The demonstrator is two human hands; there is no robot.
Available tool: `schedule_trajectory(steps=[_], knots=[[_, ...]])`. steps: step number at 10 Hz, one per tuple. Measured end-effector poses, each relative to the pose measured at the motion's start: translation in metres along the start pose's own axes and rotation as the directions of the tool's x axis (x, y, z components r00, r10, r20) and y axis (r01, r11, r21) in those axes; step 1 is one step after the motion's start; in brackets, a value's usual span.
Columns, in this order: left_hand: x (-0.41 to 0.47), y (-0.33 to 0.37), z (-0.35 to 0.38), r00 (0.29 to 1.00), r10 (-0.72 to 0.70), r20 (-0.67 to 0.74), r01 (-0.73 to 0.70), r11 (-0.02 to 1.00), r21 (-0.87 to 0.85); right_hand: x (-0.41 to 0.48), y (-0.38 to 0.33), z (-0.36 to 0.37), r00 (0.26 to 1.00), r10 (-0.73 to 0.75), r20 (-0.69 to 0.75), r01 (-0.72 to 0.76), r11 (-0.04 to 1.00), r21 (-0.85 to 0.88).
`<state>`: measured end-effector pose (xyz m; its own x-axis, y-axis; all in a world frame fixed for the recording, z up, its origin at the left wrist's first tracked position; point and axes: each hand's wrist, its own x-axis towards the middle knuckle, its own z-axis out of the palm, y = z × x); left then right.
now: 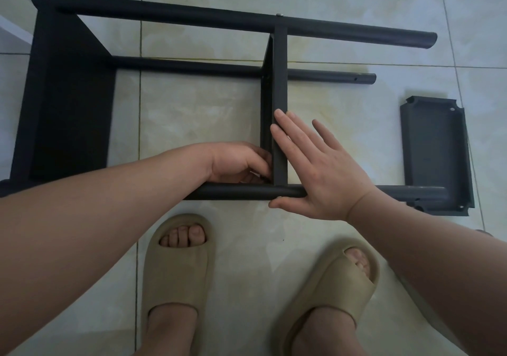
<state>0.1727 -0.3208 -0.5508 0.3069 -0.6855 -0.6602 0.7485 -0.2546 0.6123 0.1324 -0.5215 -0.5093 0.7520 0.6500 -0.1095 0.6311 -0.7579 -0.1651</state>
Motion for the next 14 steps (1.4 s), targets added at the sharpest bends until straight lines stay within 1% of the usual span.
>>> schedule_trajectory(steps=[1,2,3,6,8,9,10,11,12,13,14], knots=[[0.0,-0.001,0.001,0.998,-0.005,-0.057,0.012,0.993,0.12,0.0,0.0,0.0,1.0,0.001,-0.002,-0.001,1.0,-0.003],[0.001,-0.003,0.0,0.992,-0.002,-0.129,0.026,0.983,0.181,0.0,0.0,0.0,1.0,0.001,0.0,-0.001,1.0,-0.008],[0.0,-0.001,0.0,0.99,0.008,-0.142,0.018,0.983,0.182,0.0,0.0,-0.001,1.0,0.002,-0.001,-0.002,1.0,-0.005],[-0.002,0.0,-0.001,0.998,0.027,-0.05,-0.024,0.997,0.073,0.0,0.0,0.001,1.0,-0.001,-0.011,0.001,1.0,-0.002],[-0.001,-0.001,-0.002,0.999,0.029,-0.015,-0.029,0.999,0.028,0.0,0.0,0.001,1.0,-0.004,-0.007,0.004,1.0,0.011],[-0.001,0.002,0.0,1.0,-0.003,-0.022,0.003,1.0,-0.026,0.0,0.001,0.002,1.0,-0.004,-0.009,0.004,1.0,0.01],[0.002,0.004,0.002,0.973,0.014,-0.231,0.066,0.94,0.335,0.0,0.001,0.002,1.0,-0.003,0.009,0.003,1.0,0.009],[-0.009,0.009,0.007,0.944,0.078,-0.321,0.164,0.734,0.659,-0.001,-0.001,-0.002,0.996,0.02,0.087,-0.024,0.999,0.043],[-0.034,0.012,0.013,0.951,-0.011,-0.31,0.258,0.582,0.771,-0.004,-0.005,-0.007,0.977,0.106,0.186,-0.14,0.974,0.179],[-0.06,0.008,0.018,0.921,-0.123,-0.37,0.359,0.634,0.685,-0.011,-0.014,-0.012,0.926,0.206,0.317,-0.3,0.911,0.284],[-0.078,0.012,0.023,0.917,-0.081,-0.391,0.357,0.605,0.711,-0.017,-0.016,-0.029,0.823,0.226,0.521,-0.404,0.877,0.258]])
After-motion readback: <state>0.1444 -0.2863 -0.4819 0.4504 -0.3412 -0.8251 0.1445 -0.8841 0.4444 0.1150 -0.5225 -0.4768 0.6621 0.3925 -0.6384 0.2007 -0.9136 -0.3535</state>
